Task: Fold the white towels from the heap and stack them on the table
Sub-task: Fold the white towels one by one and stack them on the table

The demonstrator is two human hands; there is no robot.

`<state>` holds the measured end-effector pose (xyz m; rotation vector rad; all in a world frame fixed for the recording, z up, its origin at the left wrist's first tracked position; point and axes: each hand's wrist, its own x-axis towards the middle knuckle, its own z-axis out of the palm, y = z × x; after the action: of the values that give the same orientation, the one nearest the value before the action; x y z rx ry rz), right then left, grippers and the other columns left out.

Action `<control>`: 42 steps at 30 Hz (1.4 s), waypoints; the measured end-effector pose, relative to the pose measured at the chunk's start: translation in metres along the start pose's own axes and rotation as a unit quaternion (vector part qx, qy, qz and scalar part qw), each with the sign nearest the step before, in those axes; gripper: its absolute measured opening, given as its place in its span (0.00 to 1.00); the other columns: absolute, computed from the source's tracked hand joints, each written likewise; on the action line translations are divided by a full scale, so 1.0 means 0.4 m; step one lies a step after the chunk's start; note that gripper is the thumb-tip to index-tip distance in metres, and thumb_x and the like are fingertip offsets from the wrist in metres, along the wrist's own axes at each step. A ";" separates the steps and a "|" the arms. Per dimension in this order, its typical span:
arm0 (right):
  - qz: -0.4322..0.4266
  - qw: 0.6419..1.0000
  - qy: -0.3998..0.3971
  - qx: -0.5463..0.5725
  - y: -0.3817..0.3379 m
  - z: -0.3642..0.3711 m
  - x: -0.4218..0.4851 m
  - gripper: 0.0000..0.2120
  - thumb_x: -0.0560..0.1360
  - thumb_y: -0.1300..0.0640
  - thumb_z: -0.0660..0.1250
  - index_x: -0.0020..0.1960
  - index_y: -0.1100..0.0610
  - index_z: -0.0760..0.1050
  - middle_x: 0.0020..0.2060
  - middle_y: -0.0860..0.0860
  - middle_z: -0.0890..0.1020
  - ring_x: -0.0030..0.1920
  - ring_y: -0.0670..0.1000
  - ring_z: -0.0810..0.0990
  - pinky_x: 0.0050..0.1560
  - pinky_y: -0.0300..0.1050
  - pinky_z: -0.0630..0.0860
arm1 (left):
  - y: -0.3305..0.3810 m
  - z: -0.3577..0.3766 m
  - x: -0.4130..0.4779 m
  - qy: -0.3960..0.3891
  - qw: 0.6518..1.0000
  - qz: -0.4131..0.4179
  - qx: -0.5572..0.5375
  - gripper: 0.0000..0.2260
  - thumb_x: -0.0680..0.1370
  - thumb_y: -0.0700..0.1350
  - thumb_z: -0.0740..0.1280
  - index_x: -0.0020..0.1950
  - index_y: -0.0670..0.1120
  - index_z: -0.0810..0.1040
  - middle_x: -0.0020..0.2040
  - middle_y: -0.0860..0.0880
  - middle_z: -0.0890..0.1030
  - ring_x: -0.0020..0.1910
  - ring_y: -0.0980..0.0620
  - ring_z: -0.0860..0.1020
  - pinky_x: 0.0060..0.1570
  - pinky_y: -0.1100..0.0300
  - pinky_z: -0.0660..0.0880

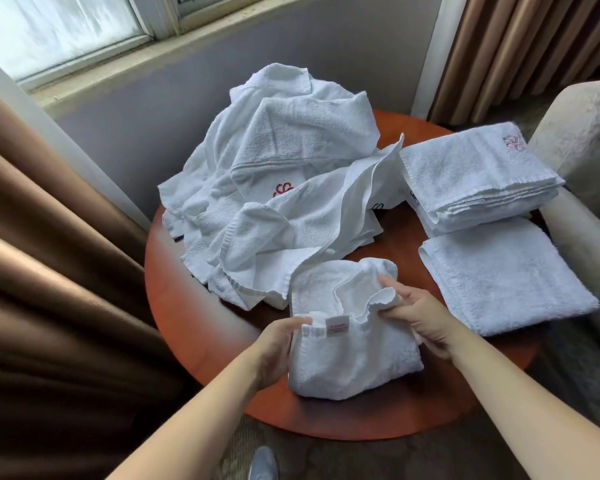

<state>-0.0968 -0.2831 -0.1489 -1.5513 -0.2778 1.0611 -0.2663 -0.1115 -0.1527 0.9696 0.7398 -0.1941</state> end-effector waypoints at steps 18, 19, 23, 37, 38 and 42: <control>-0.029 0.985 0.167 0.035 -0.011 0.009 0.008 0.02 0.73 0.62 0.72 0.45 0.57 0.80 0.41 0.53 0.84 0.41 0.50 0.83 0.41 0.43 0.80 | -0.024 -0.027 0.020 0.144 0.966 0.173 0.130 0.17 0.71 0.42 0.76 0.54 0.50 0.73 0.53 0.50 0.77 0.44 0.57 0.77 0.43 0.68 0.74; -0.032 0.989 0.146 0.013 -0.012 0.005 0.010 0.03 0.73 0.62 0.72 0.46 0.57 0.81 0.44 0.53 0.84 0.44 0.51 0.83 0.44 0.44 0.79 | -0.032 -0.029 0.024 0.146 0.965 0.162 0.145 0.22 0.70 0.42 0.77 0.58 0.54 0.71 0.58 0.50 0.76 0.51 0.56 0.77 0.49 0.68 0.74; -0.042 0.997 0.039 -0.053 -0.025 -0.003 0.013 0.09 0.71 0.63 0.73 0.49 0.54 0.84 0.54 0.49 0.84 0.54 0.48 0.82 0.53 0.42 0.77 | -0.031 -0.014 0.035 0.159 0.959 0.167 0.166 0.29 0.70 0.41 0.77 0.65 0.56 0.68 0.65 0.55 0.69 0.64 0.55 0.69 0.59 0.64 0.67; -0.050 0.982 0.045 0.175 -0.027 -0.040 0.004 0.27 0.61 0.59 0.78 0.59 0.52 0.74 0.47 0.53 0.84 0.47 0.52 0.84 0.43 0.48 0.81 | 0.009 0.001 0.019 0.139 0.955 0.263 0.013 0.44 0.62 0.29 0.67 0.73 0.56 0.58 0.55 0.54 0.78 0.46 0.63 0.81 0.42 0.69 0.76; -0.050 0.980 0.078 0.174 -0.027 -0.040 0.013 0.28 0.65 0.61 0.74 0.63 0.52 0.71 0.50 0.52 0.83 0.49 0.52 0.84 0.46 0.49 0.80 | 0.019 0.003 0.024 0.141 0.956 0.258 0.021 0.44 0.65 0.27 0.68 0.74 0.55 0.58 0.53 0.55 0.79 0.44 0.63 0.82 0.41 0.70 0.75; -0.038 0.973 0.182 0.138 -0.025 -0.033 0.058 0.27 0.72 0.59 0.71 0.69 0.61 0.67 0.55 0.54 0.81 0.55 0.54 0.81 0.57 0.54 0.77 | 0.055 0.014 0.090 0.248 0.939 0.235 0.049 0.36 0.74 0.36 0.70 0.77 0.49 0.57 0.46 0.50 0.82 0.40 0.58 0.79 0.44 0.66 0.73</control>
<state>-0.0703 -0.2730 -0.1522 -1.4375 0.0614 0.7025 -0.2267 -0.0976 -0.1591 1.2826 0.9357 0.4527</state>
